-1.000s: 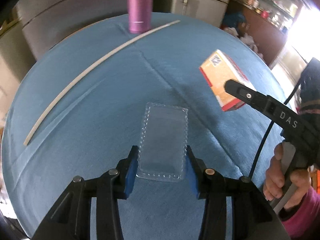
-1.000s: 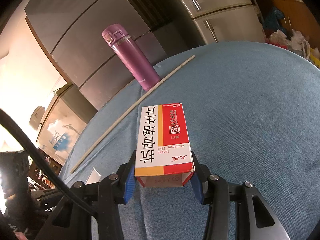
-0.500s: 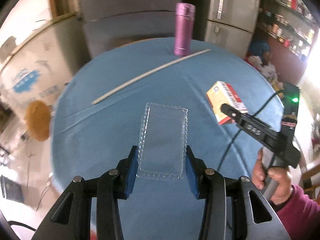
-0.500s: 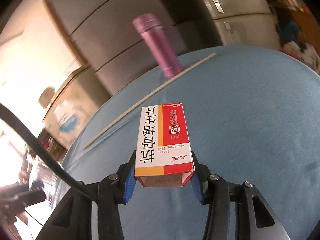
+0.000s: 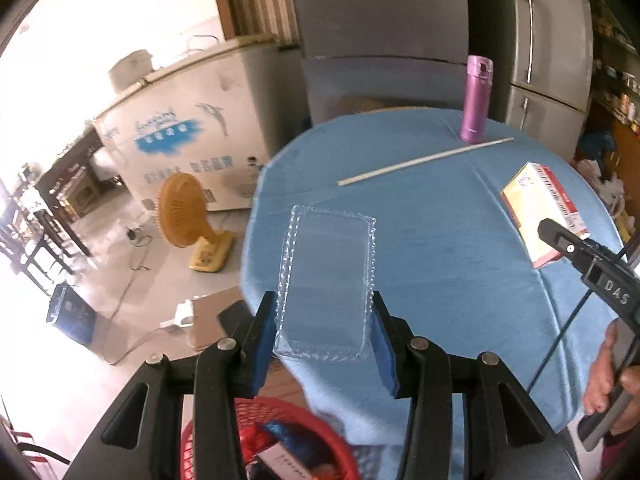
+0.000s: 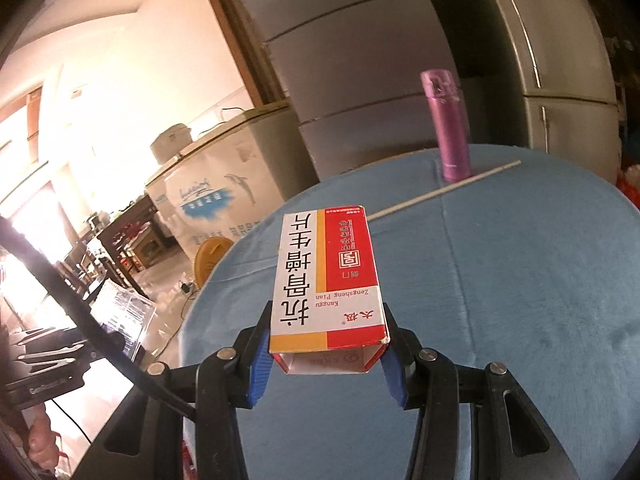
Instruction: Collect trash
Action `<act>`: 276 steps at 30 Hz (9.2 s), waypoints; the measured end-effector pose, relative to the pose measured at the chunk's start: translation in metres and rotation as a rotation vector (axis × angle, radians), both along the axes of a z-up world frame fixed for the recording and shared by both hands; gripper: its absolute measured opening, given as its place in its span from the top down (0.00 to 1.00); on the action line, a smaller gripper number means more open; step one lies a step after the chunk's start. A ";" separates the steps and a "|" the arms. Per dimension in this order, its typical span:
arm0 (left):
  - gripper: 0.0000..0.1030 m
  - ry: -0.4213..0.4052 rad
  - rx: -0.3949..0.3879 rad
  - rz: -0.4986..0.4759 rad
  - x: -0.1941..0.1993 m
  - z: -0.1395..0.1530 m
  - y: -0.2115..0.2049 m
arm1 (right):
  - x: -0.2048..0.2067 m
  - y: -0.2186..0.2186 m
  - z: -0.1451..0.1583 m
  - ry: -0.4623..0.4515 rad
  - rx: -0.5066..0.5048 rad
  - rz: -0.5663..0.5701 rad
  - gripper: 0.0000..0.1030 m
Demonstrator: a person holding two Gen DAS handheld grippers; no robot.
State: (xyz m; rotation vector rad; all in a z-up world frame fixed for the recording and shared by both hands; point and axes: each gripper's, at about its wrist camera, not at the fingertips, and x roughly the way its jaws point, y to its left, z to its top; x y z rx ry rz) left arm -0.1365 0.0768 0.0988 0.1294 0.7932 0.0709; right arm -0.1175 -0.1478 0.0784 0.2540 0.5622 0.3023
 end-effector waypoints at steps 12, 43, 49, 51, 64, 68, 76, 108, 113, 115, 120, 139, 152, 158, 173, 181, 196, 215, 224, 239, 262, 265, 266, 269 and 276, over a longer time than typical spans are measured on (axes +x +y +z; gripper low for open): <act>0.56 -0.098 0.042 0.083 -0.062 0.021 0.024 | -0.049 0.051 0.022 -0.053 -0.044 0.116 0.52; 0.55 0.080 0.057 0.262 -0.083 -0.052 0.101 | -0.093 0.150 -0.017 0.043 -0.139 0.442 0.52; 0.55 0.119 0.051 0.274 -0.088 -0.066 0.104 | -0.096 0.168 -0.029 0.073 -0.169 0.498 0.52; 0.55 0.130 0.050 0.281 -0.090 -0.071 0.106 | -0.097 0.171 -0.033 0.085 -0.178 0.515 0.52; 0.55 0.204 0.038 0.299 -0.103 -0.095 0.113 | -0.090 0.197 -0.049 0.145 -0.228 0.578 0.52; 0.55 0.227 0.036 0.304 -0.105 -0.101 0.116 | -0.090 0.204 -0.054 0.162 -0.248 0.605 0.52; 0.55 0.276 0.032 0.300 -0.107 -0.114 0.117 | -0.089 0.220 -0.066 0.197 -0.278 0.660 0.52; 0.54 0.380 0.015 0.321 -0.108 -0.144 0.126 | -0.062 0.239 -0.090 0.269 -0.299 0.698 0.51; 0.53 0.388 0.016 0.322 -0.107 -0.146 0.126 | -0.064 0.240 -0.090 0.264 -0.302 0.705 0.50; 0.53 0.389 0.016 0.322 -0.107 -0.146 0.126 | -0.065 0.241 -0.089 0.257 -0.300 0.713 0.50; 0.53 0.387 0.017 0.325 -0.107 -0.146 0.126 | -0.069 0.241 -0.087 0.233 -0.289 0.739 0.50; 0.42 0.398 -0.015 0.337 -0.107 -0.145 0.130 | -0.066 0.239 -0.091 0.264 -0.275 0.726 0.46; 0.40 0.304 -0.026 0.316 -0.101 -0.120 0.123 | -0.050 0.216 -0.082 0.266 -0.225 0.639 0.45; 0.39 0.223 -0.009 0.307 -0.095 -0.094 0.115 | -0.045 0.203 -0.073 0.240 -0.219 0.595 0.45; 0.39 0.132 0.034 0.214 -0.072 -0.053 0.073 | -0.026 0.149 -0.040 0.164 -0.154 0.442 0.43; 0.39 0.115 0.044 0.163 -0.060 -0.039 0.050 | -0.025 0.122 -0.032 0.134 -0.160 0.368 0.42; 0.39 0.090 0.036 0.012 -0.034 -0.020 -0.021 | -0.025 0.056 -0.013 0.087 -0.195 0.185 0.39; 0.39 0.039 0.043 -0.134 -0.007 0.006 -0.106 | -0.028 -0.030 0.011 0.057 -0.177 -0.039 0.37; 0.38 0.037 0.042 -0.186 0.004 0.010 -0.144 | -0.034 -0.059 0.015 0.046 -0.169 -0.106 0.37; 0.38 -0.011 0.030 -0.157 0.006 0.015 -0.158 | -0.038 -0.093 0.018 0.048 -0.160 -0.196 0.37; 0.38 -0.072 -0.017 -0.155 -0.012 0.017 -0.135 | -0.044 -0.078 0.033 0.007 -0.196 -0.228 0.37; 0.38 -0.074 -0.020 -0.158 -0.013 0.019 -0.134 | -0.046 -0.075 0.036 -0.001 -0.203 -0.227 0.37; 0.38 -0.077 -0.019 -0.158 -0.014 0.019 -0.133 | -0.046 -0.075 0.037 -0.002 -0.204 -0.226 0.37; 0.38 -0.088 -0.016 -0.159 -0.018 0.020 -0.132 | -0.048 -0.072 0.039 -0.007 -0.207 -0.223 0.37; 0.38 -0.105 -0.024 -0.157 -0.026 0.025 -0.126 | -0.055 -0.066 0.044 -0.027 -0.221 -0.215 0.37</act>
